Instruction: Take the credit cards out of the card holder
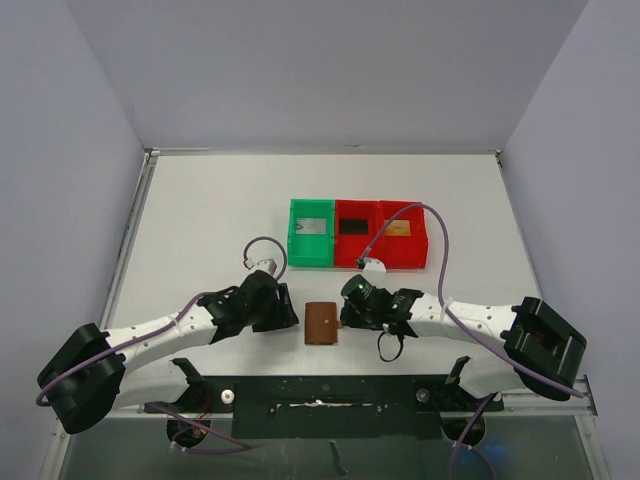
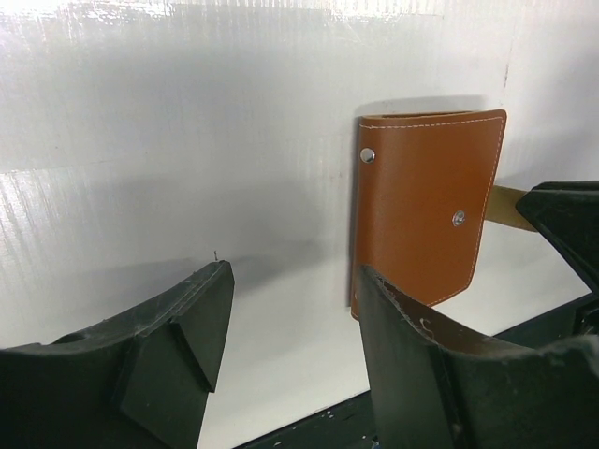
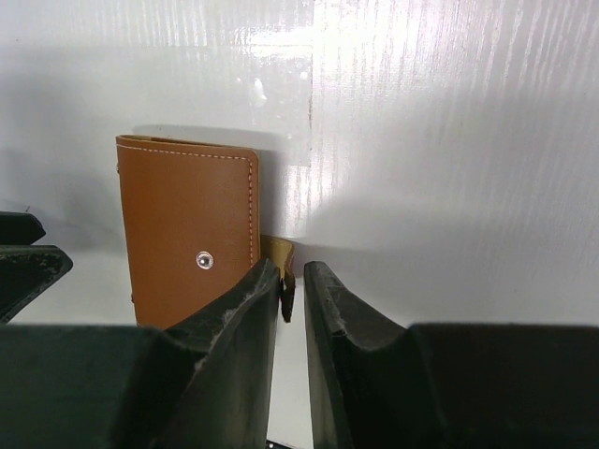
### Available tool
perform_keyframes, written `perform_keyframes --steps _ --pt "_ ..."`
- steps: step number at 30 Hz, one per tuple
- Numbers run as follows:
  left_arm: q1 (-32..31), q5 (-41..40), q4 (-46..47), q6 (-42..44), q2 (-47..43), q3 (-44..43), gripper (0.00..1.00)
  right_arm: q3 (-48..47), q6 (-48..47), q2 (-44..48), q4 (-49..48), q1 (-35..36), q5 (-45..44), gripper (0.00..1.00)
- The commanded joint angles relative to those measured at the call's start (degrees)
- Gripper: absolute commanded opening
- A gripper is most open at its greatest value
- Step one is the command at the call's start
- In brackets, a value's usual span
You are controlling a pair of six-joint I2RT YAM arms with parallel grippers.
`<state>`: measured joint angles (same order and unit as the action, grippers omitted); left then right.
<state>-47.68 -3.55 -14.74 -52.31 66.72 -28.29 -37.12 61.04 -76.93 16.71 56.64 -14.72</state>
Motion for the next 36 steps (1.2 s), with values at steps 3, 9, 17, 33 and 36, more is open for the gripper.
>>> perform_keyframes --steps 3,9,17,33,36 --pt "-0.3 -0.05 2.21 0.14 -2.13 -1.33 0.55 0.51 -0.87 1.52 -1.97 -0.31 1.25 0.19" --pt "-0.26 -0.39 2.53 -0.3 -3.4 -0.77 0.55 1.0 -1.54 0.96 -3.87 -0.35 2.5 0.16" --pt "-0.28 -1.01 4.04 -1.6 -6.74 0.65 0.59 0.29 -1.78 3.05 -1.93 -0.19 0.0 0.0" --pt "0.13 -12.92 -1.48 -6.03 -27.89 4.14 0.75 -9.24 -16.05 6.0 -7.67 0.67 12.91 0.0" --pt "0.21 -13.32 -1.84 -6.69 -30.28 4.62 0.75 -11.18 -16.97 3.46 -8.09 0.77 13.87 0.0"
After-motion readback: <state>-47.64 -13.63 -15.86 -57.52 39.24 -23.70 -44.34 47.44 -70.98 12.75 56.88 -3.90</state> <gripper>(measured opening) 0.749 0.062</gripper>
